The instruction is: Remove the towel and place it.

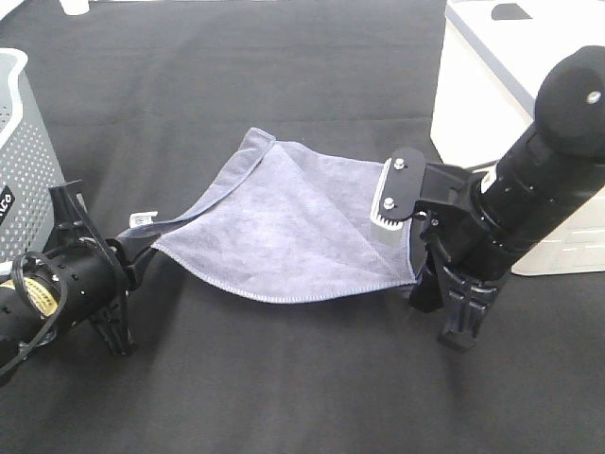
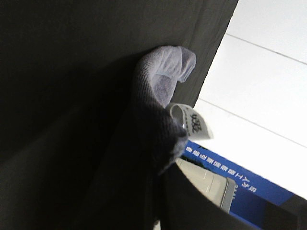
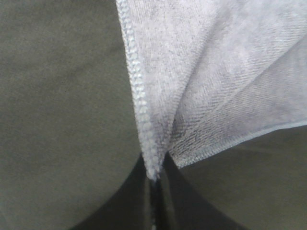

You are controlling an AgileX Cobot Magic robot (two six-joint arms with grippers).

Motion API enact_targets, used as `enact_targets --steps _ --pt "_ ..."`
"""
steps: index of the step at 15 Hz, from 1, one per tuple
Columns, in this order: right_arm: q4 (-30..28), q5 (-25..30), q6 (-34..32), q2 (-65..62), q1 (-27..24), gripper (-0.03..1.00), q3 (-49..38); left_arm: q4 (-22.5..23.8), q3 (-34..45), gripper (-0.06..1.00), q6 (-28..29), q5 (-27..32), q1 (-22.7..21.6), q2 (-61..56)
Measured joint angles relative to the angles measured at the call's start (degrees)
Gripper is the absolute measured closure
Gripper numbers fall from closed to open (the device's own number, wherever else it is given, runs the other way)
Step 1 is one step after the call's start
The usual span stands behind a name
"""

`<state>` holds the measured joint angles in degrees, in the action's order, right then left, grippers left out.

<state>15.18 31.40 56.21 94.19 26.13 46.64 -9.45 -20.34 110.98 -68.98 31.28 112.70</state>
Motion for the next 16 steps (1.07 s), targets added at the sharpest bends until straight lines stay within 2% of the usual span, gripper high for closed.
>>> enact_targets --steps 1,2,3,4,6,7,8,11,16 --pt "1.0 -0.1 -0.4 0.4 0.0 0.95 0.0 0.5 0.0 0.94 -0.1 0.0 0.0 0.0" --pt "1.6 0.0 -0.7 0.4 0.0 0.87 0.0 0.5 0.0 0.77 -0.5 0.0 0.0 0.0" --pt "1.7 0.2 -0.7 0.4 0.0 0.73 0.0 0.5 0.0 0.65 -0.5 -0.1 0.0 0.0" --pt "1.7 0.2 -0.7 0.4 0.0 0.73 0.0 0.5 0.0 0.65 -0.5 -0.1 0.0 0.0" --pt "1.8 0.7 -2.8 0.3 0.0 0.43 0.0 0.5 0.0 0.35 -0.5 -0.1 0.0 0.0" --pt "1.8 0.7 -4.3 0.1 0.0 0.36 0.0 0.5 0.0 0.22 -0.5 -0.1 0.0 0.0" --pt "1.8 1.0 -5.2 -1.0 0.0 0.31 0.0 0.5 0.0 0.14 -0.6 -0.1 0.0 0.0" --pt "1.4 1.1 -7.2 -3.6 0.0 0.3 0.0 0.6 -1.1 0.13 -0.9 -0.1 0.0 0.0" --pt "-1.2 1.1 -10.5 -6.8 0.0 0.29 0.0 5.2 -11.5 0.13 -2.9 -0.1 0.0 0.0"
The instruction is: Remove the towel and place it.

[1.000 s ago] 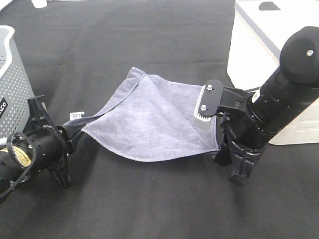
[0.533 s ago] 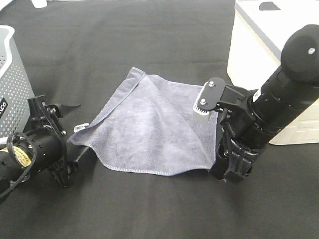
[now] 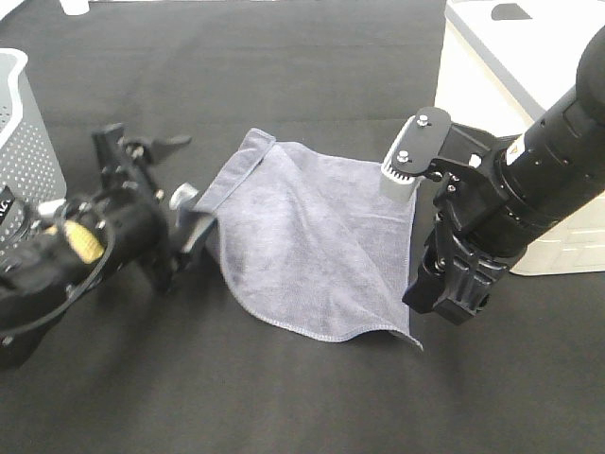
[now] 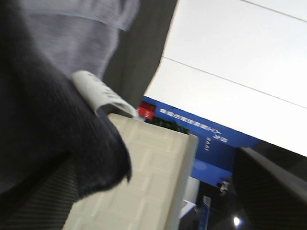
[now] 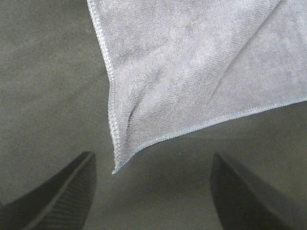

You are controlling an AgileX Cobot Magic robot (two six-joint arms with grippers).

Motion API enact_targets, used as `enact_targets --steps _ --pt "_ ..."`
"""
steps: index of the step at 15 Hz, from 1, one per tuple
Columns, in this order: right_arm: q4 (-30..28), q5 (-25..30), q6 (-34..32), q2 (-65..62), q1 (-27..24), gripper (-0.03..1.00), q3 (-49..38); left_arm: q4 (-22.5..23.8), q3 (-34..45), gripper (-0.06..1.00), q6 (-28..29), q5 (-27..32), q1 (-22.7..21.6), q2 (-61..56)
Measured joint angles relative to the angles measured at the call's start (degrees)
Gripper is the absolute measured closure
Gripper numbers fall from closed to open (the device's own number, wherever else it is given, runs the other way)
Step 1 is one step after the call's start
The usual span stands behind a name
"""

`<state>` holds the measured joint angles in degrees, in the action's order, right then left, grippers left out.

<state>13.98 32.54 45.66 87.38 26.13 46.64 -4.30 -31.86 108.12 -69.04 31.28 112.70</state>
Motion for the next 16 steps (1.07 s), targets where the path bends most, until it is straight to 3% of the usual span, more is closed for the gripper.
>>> enact_targets --steps 3,5,7,9,12,16 --pt "-0.4 1.0 -1.8 -0.2 0.0 0.29 0.0 -0.2 -6.9 0.13 -0.5 0.2 0.0 0.1" --pt "-0.5 1.3 -2.1 -0.2 0.0 0.29 0.0 2.8 -10.5 0.13 -0.6 1.9 0.0 0.1" --pt "-0.7 1.4 -2.1 -0.2 0.0 0.29 0.0 5.8 -11.1 0.14 -0.6 5.9 0.0 0.1" --pt "-0.7 1.4 -2.1 -0.2 0.0 0.3 0.0 6.1 -12.2 0.15 -2.8 12.7 0.0 0.1" --pt "-0.8 -0.3 -3.2 -0.2 0.0 0.3 0.0 8.1 -21.3 0.15 -13.6 19.9 0.0 0.1" --pt "-3.9 -1.9 -9.8 -0.2 0.0 0.3 0.0 18.9 -42.2 0.15 -30.2 43.1 0.0 0.2"
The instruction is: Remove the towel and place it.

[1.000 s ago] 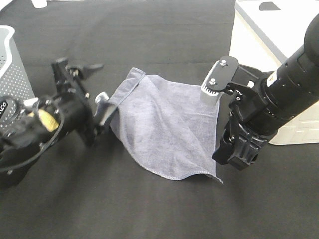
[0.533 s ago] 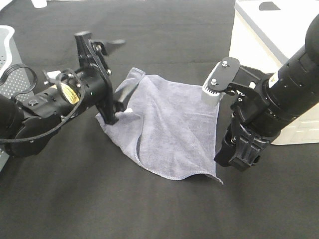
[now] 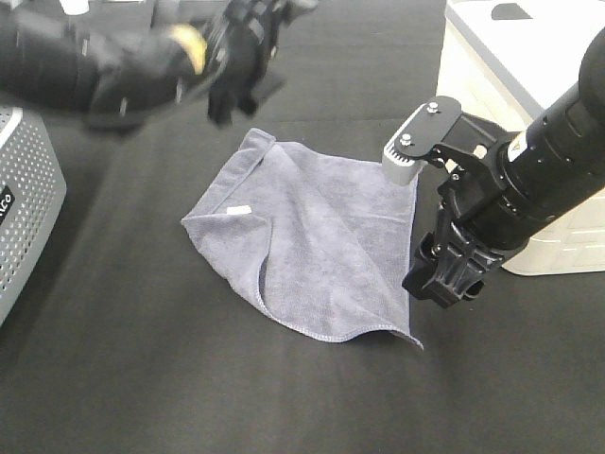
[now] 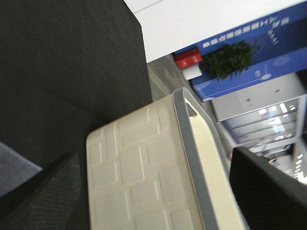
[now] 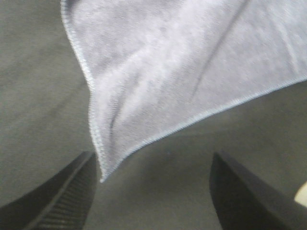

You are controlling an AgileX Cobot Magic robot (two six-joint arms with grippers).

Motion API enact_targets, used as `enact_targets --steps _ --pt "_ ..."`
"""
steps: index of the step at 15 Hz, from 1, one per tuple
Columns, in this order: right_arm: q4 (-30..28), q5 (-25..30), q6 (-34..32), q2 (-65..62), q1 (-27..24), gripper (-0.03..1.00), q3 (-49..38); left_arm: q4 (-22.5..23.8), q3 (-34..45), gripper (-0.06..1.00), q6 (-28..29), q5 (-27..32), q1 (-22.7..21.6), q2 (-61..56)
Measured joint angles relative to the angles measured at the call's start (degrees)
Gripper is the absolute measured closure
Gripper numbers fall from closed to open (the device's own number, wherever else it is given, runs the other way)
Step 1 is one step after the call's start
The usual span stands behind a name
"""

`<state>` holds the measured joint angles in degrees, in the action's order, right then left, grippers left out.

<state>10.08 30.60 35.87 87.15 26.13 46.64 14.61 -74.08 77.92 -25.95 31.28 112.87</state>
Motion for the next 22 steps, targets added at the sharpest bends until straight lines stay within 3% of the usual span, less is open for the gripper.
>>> enact_targets --steps 5,8,10,12,14,15,19,22 --pt "-3.6 -1.5 -6.0 0.0 0.0 0.3 0.0 16.2 -24.8 0.15 -23.7 40.7 0.0 -0.1" --pt "-3.8 -3.9 -9.9 0.0 0.0 0.3 2.5 18.2 -32.9 0.15 -35.2 56.3 -1.5 -0.3" --pt "-4.0 -3.7 -14.3 0.1 0.0 0.3 8.7 12.7 -37.1 0.16 -44.5 63.5 -4.9 -0.4" --pt "-5.3 -2.9 -20.0 0.3 -0.3 0.3 18.6 2.9 -40.7 0.16 -54.6 69.7 -9.3 -0.4" --pt "-7.9 0.7 -26.4 2.3 -3.0 0.3 29.5 -8.5 -44.3 0.16 -63.1 76.1 -14.2 -0.4" --pt "-9.2 4.1 -28.7 4.0 -5.8 0.3 36.0 -11.6 -45.8 0.16 -65.8 79.1 -16.2 -0.4" --pt "-10.6 22.3 -32.5 12.0 -17.6 0.3 59.2 -13.9 -51.2 0.17 -69.4 92.7 -20.7 -0.4" --pt "-10.9 33.7 -32.6 14.2 -23.7 0.3 70.6 -9.7 -54.7 0.23 -69.7 95.2 -20.9 -0.9"
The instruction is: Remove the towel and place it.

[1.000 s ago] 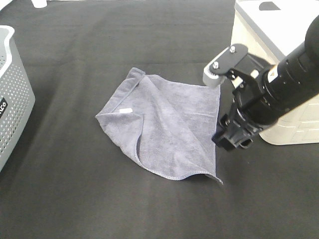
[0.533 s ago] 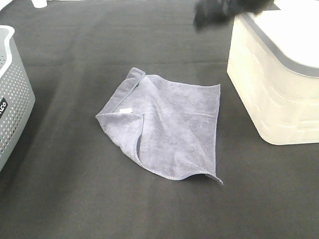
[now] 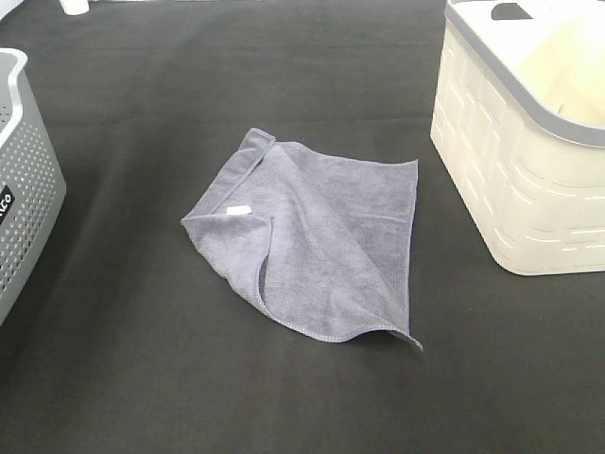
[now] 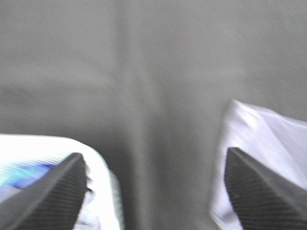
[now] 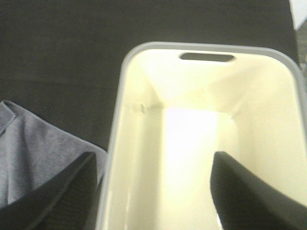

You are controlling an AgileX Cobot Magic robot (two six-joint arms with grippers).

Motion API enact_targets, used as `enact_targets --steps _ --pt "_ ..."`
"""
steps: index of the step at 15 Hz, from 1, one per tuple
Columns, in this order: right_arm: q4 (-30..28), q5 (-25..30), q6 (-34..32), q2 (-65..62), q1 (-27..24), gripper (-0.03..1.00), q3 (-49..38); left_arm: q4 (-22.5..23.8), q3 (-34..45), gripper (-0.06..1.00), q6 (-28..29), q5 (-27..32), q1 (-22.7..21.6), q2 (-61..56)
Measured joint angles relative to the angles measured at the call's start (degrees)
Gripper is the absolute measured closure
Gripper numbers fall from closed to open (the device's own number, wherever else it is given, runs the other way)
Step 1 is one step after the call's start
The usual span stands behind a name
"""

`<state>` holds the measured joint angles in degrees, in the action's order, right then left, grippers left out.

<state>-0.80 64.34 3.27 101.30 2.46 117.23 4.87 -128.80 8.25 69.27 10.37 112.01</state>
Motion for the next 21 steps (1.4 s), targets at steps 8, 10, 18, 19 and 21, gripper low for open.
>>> enact_targets --steps 8,10,18,19,21 --pt "-5.6 5.5 -0.1 -11.4 -1.7 0.3 -8.9 3.8 7.5 0.25 2.6 0.2 0.0 -10.9" --pt "-5.6 5.6 0.3 -17.8 -1.7 0.3 -17.4 4.4 15.8 0.25 3.1 0.2 0.0 -15.4" --pt "-2.9 1.1 0.5 -43.0 -1.7 0.3 -56.4 5.3 62.9 0.25 8.6 -7.0 0.0 -42.0" --pt "-2.3 0.2 0.5 -48.0 -1.7 0.3 -62.3 5.3 67.4 0.25 8.7 -8.3 0.0 -45.8" --pt "-1.8 -0.1 0.5 -54.5 -1.7 0.3 -69.6 4.9 76.1 0.25 8.7 -10.3 0.0 -54.1"
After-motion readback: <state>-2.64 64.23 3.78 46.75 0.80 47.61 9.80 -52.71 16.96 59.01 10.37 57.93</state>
